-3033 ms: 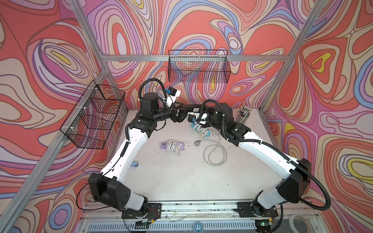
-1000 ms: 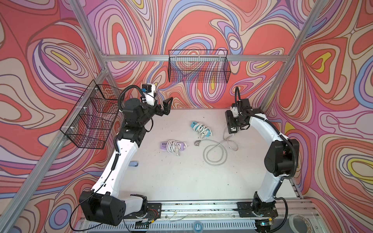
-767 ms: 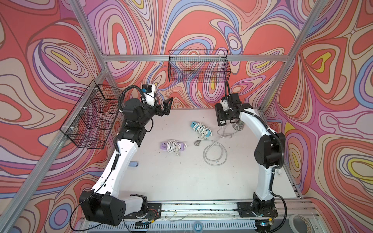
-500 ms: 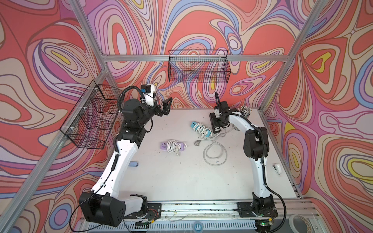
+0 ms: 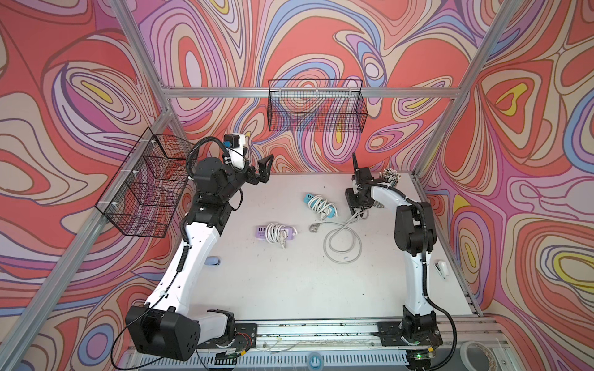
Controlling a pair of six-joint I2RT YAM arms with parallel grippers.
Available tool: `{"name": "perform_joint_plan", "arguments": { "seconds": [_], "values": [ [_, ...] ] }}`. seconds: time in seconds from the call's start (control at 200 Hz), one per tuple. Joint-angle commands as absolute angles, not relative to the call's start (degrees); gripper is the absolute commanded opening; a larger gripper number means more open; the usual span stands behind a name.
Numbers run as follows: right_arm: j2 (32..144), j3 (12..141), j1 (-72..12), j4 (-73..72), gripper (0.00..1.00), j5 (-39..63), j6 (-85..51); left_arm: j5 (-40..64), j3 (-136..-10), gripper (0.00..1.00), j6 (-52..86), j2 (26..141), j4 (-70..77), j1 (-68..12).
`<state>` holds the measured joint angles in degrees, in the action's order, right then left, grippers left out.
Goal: Unwrap the cord wrapped around the power strip
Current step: Place the power strip at the center of the board.
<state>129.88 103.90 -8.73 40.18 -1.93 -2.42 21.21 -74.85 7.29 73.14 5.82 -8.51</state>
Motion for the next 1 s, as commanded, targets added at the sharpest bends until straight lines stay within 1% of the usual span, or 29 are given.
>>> {"name": "perform_joint_plan", "arguments": {
  "seconds": [0.0,0.1,0.145,0.185,0.28,0.316,0.356,0.446,0.516,0.616,0.696,0.821,0.997],
  "values": [
    [129.42,100.47,-6.49,42.34,0.26,-6.99,-1.17,22.32,-74.53,1.00,7.70,72.24,7.76,-8.06],
    [129.71,101.32,-6.24,42.90,0.28,-7.83,-0.93,22.37,-74.53,1.00,7.76,72.16,7.80,-8.08],
    [129.90,102.14,-6.23,43.23,0.32,-7.39,-0.94,22.32,-74.45,1.00,7.66,72.07,7.76,-8.02],
    [129.77,102.84,-6.21,43.59,0.39,-6.43,-0.97,22.24,-74.44,1.00,7.64,71.98,7.72,-8.06],
    [127.75,103.39,-6.29,42.91,0.65,-4.60,-1.09,22.07,-74.53,1.00,7.42,72.01,7.64,-8.03],
    [126.48,103.20,-6.26,42.40,0.73,-3.72,-1.09,22.21,-74.53,1.00,7.38,72.07,7.60,-8.09],
    [124.96,103.12,-6.52,41.96,0.78,-3.18,-0.82,22.32,-74.61,1.00,7.48,72.07,7.48,-8.08],
    [121.80,103.35,-7.14,41.54,0.85,-1.43,0.06,22.73,-74.82,1.00,7.29,72.33,7.29,-8.09],
    [119.26,103.45,-7.66,40.93,0.89,0.70,0.66,22.90,-74.79,1.00,7.20,72.50,7.19,-8.03],
    [116.37,104.03,-8.78,40.69,0.91,3.77,1.16,22.91,-74.89,1.00,7.00,72.73,6.85,-8.08],
    [114.26,103.93,-9.98,40.22,0.92,6.47,1.35,23.16,-74.98,1.00,6.77,72.95,6.61,-8.07],
    [111.85,102.81,-11.90,39.05,0.92,13.46,0.23,23.21,-75.21,1.00,6.62,73.43,6.22,-8.01],
    [110.95,97.74,-15.34,35.19,0.92,22.06,-2.85,23.06,-75.15,1.00,6.33,73.30,6.07,-8.07]
  ]
}}
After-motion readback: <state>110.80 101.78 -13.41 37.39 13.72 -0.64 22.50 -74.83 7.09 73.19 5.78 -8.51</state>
